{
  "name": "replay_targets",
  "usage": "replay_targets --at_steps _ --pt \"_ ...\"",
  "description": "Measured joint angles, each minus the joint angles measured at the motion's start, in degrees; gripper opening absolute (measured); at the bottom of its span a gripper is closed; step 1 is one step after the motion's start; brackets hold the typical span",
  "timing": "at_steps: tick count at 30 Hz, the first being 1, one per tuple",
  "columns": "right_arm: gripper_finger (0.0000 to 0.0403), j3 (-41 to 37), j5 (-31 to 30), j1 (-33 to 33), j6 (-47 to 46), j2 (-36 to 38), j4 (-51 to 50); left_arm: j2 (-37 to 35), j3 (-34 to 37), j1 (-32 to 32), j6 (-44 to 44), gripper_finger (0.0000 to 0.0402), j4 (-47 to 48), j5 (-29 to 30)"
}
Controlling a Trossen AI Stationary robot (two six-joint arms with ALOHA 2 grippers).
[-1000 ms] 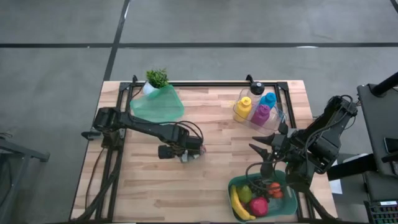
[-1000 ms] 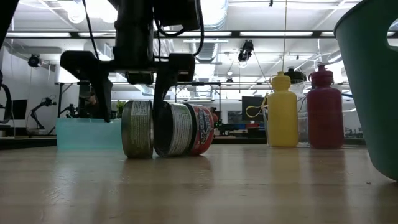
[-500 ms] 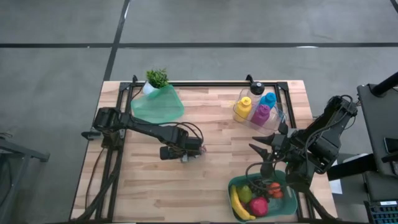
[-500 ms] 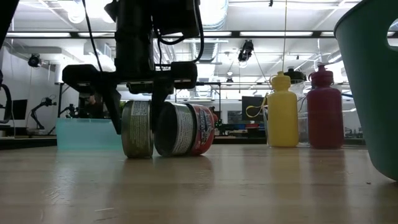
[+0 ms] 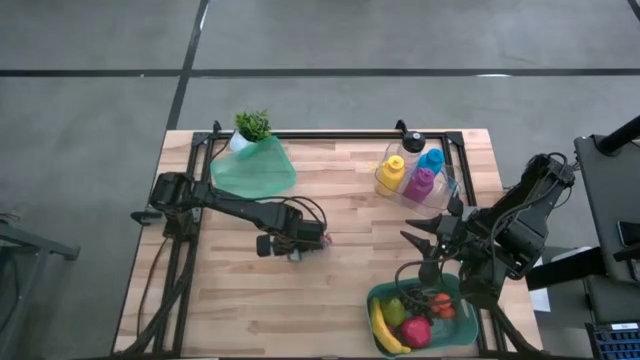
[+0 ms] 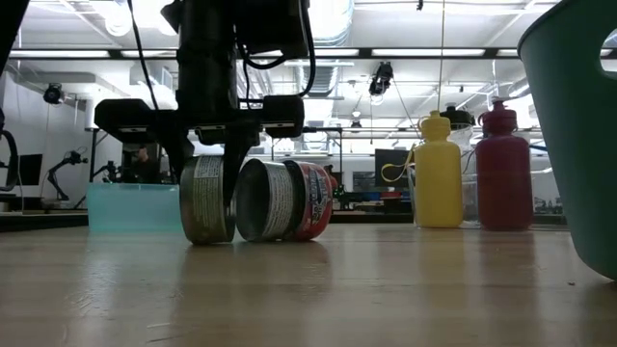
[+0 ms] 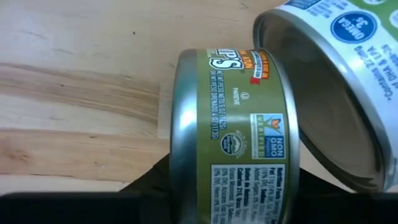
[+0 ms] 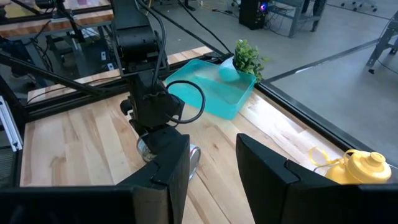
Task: Pick & Place Food Item
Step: Put the left green tuna can into the blue transparent bin
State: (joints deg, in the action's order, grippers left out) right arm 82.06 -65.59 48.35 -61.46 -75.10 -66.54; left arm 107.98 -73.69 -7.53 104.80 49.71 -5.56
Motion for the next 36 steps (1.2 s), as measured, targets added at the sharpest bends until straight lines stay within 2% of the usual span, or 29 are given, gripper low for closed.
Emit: replay_targets --at_steps 10,19,30,36 --pt "0.0125 0.0 0.0 0.0 0.0 0.0 0.0 -1.4 -0.6 0.0 -3.4 0.014 3.0 -0.7" --pt "0.0125 0.0 0.0 0.0 0.0 0.0 0.0 -9.5 -0.7 0.0 -0.5 0.014 11.8 0.2" --pt "0.0125 0.0 0.0 0.0 0.0 0.0 0.0 -21.9 -0.7 0.0 1.7 0.014 25.5 9.0" --pt "0.0125 0.0 0.0 0.0 0.0 0.0 0.0 -28.3 -0.6 0.3 1.8 0.0139 31.9 18.5"
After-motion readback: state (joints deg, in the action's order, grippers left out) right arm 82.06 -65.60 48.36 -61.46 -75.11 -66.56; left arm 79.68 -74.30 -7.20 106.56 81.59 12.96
